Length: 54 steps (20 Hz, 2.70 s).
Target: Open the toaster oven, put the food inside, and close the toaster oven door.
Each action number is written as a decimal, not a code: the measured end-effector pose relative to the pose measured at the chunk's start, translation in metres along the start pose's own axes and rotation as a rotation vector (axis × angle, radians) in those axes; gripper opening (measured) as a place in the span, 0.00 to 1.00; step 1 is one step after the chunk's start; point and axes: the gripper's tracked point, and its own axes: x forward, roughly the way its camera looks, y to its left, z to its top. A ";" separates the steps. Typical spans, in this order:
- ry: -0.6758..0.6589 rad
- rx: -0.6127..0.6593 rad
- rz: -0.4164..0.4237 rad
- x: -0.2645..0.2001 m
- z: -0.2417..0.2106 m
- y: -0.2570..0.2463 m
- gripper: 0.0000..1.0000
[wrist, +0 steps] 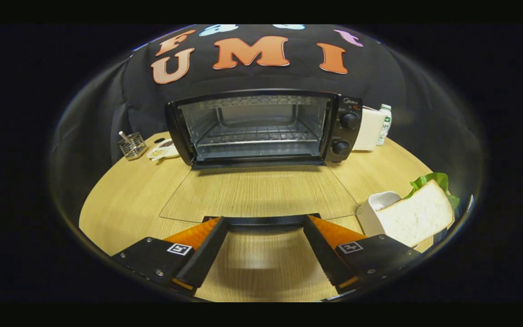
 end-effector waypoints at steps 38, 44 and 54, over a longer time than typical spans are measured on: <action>0.437 0.129 0.292 -0.033 0.003 -0.243 0.99; 0.501 0.204 0.319 -0.025 -0.007 -0.240 0.72; 0.507 0.253 0.258 -0.058 0.025 -0.217 0.29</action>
